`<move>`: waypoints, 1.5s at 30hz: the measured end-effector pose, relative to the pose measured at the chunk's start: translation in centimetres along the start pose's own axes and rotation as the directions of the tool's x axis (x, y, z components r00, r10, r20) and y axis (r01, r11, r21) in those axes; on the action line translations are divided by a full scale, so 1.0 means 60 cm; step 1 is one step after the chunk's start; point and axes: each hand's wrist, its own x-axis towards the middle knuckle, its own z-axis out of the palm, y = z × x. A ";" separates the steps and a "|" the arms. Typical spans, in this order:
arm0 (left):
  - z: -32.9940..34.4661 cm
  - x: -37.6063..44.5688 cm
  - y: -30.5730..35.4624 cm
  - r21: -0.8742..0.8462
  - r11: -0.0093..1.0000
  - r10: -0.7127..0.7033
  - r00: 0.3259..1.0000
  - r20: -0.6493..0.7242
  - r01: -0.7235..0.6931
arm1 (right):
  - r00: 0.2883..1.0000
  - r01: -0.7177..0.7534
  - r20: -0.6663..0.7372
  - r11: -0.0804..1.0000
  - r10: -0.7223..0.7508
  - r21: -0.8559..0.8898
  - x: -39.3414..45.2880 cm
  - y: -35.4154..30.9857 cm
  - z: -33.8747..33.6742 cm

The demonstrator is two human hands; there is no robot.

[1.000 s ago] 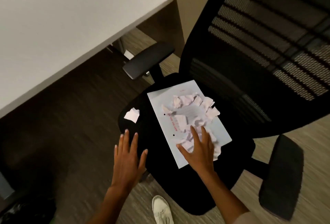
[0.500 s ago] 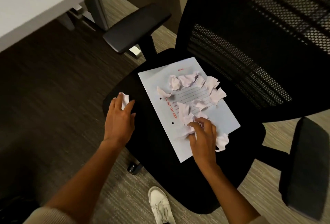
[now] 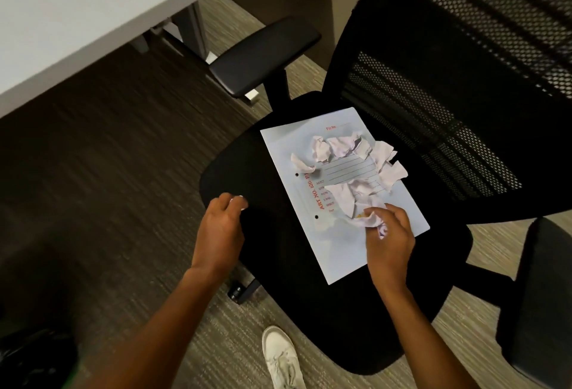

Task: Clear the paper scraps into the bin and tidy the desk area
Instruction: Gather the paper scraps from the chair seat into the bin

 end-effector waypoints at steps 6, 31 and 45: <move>-0.015 -0.027 0.027 -0.168 0.984 0.063 0.998 -0.017 -0.065 | 0.999 0.038 -0.043 0.988 -0.032 0.149 -0.029 -0.069 0.001; -0.190 -0.485 -0.517 -0.512 0.739 -0.641 0.691 -0.333 0.438 | 0.585 -0.088 0.752 0.898 -0.304 0.431 -0.637 -0.504 0.410; -0.171 -0.709 -0.799 -0.587 0.339 -0.939 0.304 -0.163 0.735 | 0.209 -0.353 0.965 0.932 0.159 -0.077 -1.017 -0.543 0.643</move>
